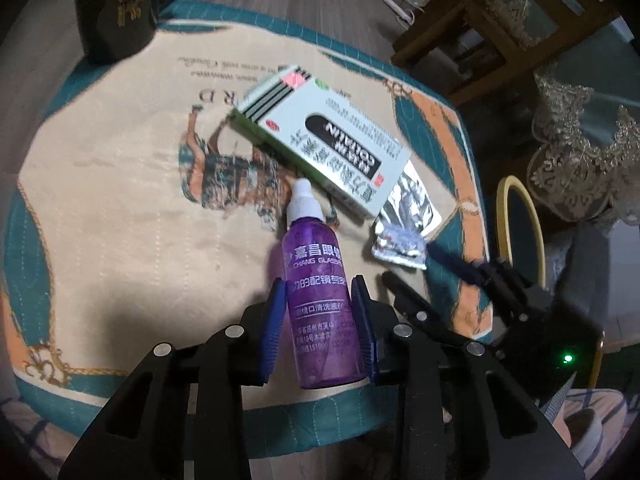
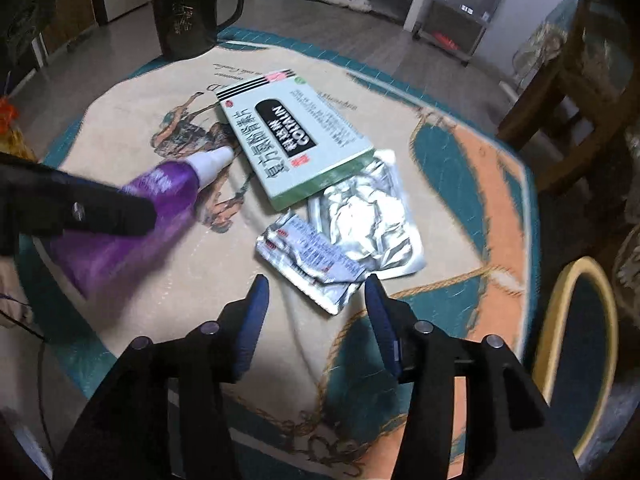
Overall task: Collect trash
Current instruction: 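Grasp the purple spray bottle with the left tool while the right tool closes on the foil packet, then carry bottle and foil packet over the bin and open both tools to drop them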
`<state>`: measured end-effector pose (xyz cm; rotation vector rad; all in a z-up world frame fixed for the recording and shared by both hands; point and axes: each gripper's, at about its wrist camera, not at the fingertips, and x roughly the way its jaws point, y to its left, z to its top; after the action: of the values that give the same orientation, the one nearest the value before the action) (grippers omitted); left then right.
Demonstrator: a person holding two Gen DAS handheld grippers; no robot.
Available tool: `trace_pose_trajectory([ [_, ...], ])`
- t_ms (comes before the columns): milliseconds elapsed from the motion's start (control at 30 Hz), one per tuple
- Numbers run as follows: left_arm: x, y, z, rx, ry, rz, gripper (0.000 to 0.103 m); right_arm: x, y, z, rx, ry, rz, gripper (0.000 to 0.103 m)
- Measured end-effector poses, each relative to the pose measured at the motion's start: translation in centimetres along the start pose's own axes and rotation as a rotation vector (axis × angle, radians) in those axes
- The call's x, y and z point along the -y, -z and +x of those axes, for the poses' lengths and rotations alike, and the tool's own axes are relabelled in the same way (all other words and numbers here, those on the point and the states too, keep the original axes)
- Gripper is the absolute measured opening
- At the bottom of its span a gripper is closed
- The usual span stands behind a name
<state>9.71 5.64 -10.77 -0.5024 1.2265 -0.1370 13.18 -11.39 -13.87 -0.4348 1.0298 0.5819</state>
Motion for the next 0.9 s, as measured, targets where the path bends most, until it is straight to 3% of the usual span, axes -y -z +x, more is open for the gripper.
trace_pose_trajectory([
  [67,0.0,-0.3,-0.4,0.018,-0.005,-0.001,0.034,0.4,0.2,-0.1,0.0,-0.032,0.035,0.012],
  [200,0.1,-0.8,-1.1,0.046,-0.001,-0.002,0.034,1.7,0.5,-0.7,0.013,-0.121,0.129,0.004],
  [500,1.5,-1.7,-2.5,0.102,0.019,0.021,0.033,4.3,1.4,-2.3,0.06,-0.27,0.337,0.003],
  [900,5.0,-2.0,-3.7,0.145,0.053,0.092,0.033,6.0,1.9,-6.7,0.116,-0.188,0.335,0.003],
])
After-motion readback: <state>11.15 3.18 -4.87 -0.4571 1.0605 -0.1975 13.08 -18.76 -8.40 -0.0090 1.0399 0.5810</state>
